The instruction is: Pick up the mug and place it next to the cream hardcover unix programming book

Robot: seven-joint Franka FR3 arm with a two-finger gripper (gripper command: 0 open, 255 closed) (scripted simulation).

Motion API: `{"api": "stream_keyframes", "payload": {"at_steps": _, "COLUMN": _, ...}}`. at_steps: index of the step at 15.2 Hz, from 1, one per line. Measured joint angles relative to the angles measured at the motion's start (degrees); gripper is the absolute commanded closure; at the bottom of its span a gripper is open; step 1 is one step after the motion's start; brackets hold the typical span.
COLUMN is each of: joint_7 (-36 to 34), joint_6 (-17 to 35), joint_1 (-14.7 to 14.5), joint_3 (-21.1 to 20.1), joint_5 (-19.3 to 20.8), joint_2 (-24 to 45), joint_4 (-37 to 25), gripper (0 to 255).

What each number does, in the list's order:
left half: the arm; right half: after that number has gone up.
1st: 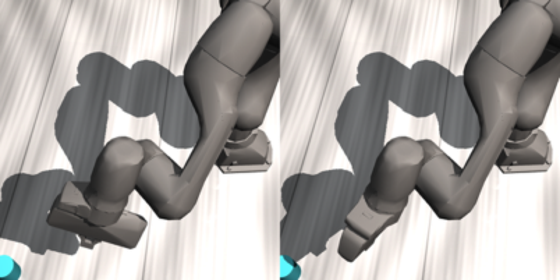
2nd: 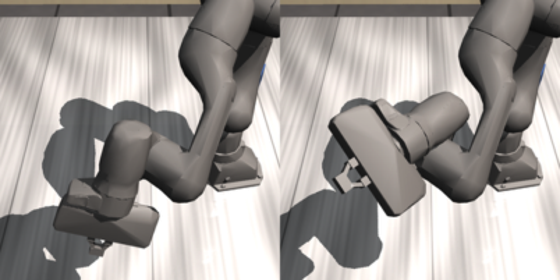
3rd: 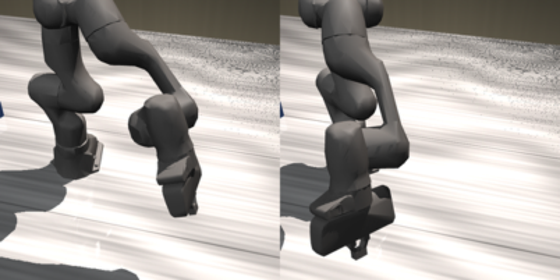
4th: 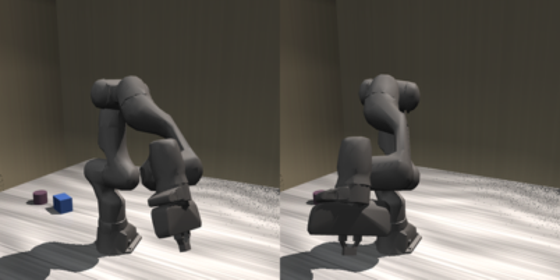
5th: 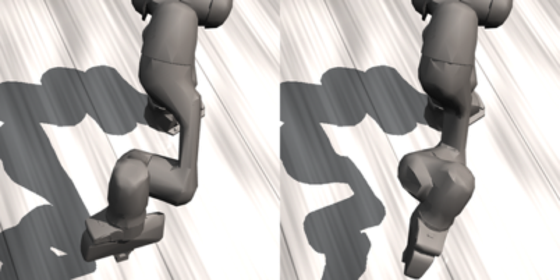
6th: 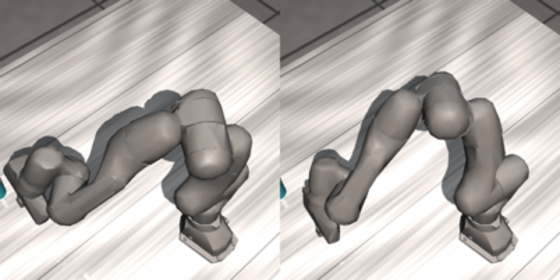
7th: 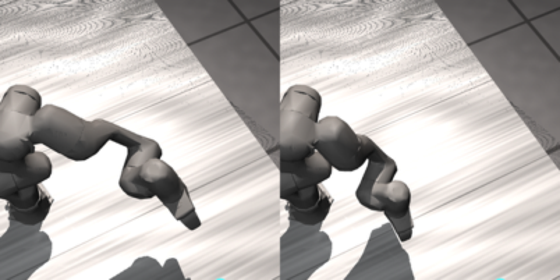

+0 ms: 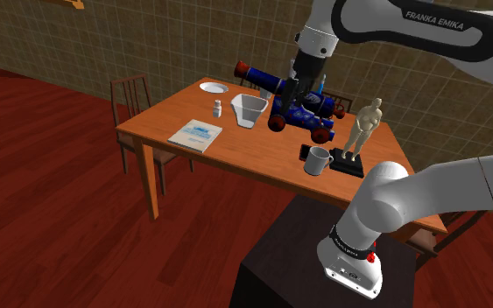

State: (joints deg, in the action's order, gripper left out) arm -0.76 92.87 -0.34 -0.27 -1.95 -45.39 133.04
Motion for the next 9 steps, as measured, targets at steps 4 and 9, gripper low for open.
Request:
{"api": "stream_keyframes", "payload": {"at_steps": 4, "joint_7": 1.13, "joint_6": 2.12, "joint_1": 1.01, "joint_3": 1.42, "joint_5": 1.36, "joint_2": -1.12, "joint_4": 3.75, "gripper": 0}}
{"api": "stream_keyframes", "payload": {"at_steps": 9, "joint_7": 3.81, "joint_6": 6.44, "joint_1": 3.78, "joint_3": 4.97, "joint_5": 5.00, "joint_2": -3.81, "joint_4": 11.84, "gripper": 0}}
